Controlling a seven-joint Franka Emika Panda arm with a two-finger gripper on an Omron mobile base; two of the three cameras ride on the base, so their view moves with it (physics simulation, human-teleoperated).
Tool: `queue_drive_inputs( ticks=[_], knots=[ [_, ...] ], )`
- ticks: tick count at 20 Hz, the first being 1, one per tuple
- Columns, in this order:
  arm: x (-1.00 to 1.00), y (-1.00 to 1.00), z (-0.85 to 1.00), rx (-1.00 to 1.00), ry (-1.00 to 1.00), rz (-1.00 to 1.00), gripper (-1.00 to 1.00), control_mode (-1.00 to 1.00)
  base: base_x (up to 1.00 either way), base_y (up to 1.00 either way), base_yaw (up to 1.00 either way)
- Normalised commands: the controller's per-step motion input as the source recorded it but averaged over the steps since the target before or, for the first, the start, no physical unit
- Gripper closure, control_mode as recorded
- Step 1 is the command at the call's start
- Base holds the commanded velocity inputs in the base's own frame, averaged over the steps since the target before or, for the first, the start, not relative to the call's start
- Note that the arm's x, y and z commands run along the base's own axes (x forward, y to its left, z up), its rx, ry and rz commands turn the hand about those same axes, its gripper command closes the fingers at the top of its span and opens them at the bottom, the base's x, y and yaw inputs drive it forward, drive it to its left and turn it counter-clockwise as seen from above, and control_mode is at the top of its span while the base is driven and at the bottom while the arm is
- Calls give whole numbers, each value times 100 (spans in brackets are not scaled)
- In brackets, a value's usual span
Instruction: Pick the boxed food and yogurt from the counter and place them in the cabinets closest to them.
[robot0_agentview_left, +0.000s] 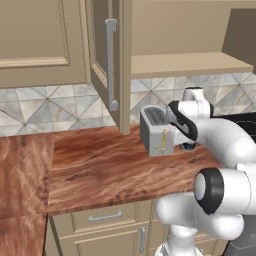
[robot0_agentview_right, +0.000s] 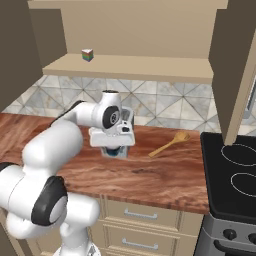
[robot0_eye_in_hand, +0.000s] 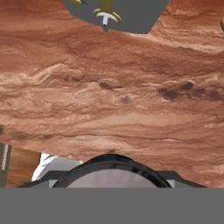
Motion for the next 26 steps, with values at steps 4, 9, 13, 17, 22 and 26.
queue_drive_inputs(
  ticks=[4,9,13,17,22,26],
  knots=[
    [-30,0,61,0,0,-15,100,-100,0,0,0],
    [-17,1,63,0,-4,-17,100,-100,0,0,0],
    [-7,0,66,0,-9,-18,100,-100,0,0,0],
    [0,5,74,0,-10,-17,100,-100,0,0,0],
    [0,7,72,0,-14,-17,100,-100,0,0,0],
    [0,8,68,0,-17,-17,100,-100,0,0,0]
  ],
)
